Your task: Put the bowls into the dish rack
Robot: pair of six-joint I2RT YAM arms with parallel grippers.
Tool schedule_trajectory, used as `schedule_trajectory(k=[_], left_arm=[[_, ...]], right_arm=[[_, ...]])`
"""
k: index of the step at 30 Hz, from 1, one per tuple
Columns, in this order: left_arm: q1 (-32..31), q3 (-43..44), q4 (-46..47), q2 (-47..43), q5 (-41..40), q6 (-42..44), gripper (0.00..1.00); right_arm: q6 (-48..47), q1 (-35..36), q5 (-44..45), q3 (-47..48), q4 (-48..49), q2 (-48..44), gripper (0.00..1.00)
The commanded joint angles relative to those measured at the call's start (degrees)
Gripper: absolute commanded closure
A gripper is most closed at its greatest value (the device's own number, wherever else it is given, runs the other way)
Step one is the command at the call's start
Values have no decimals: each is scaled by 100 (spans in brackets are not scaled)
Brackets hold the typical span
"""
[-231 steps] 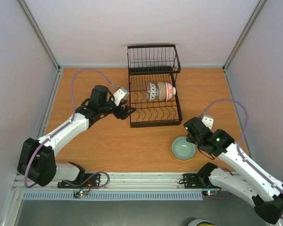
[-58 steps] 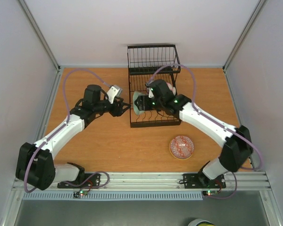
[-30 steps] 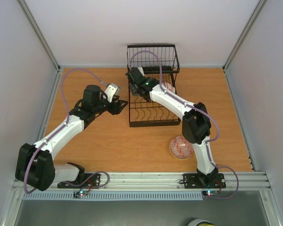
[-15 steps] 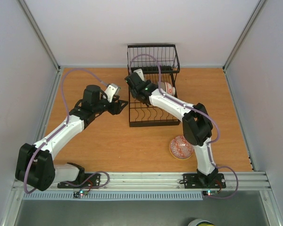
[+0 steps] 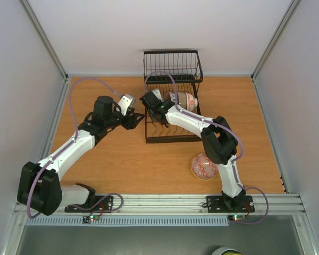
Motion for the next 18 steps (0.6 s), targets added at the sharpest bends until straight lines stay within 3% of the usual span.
schedule_trajectory(k=[1, 18], left_arm=[[30, -21, 346, -67, 89, 43, 35], [30, -40, 321, -164, 85, 100, 35]], right_arm=[[-69, -5, 518, 308, 61, 198, 99], [-256, -62, 543, 1417, -152, 1140, 99]])
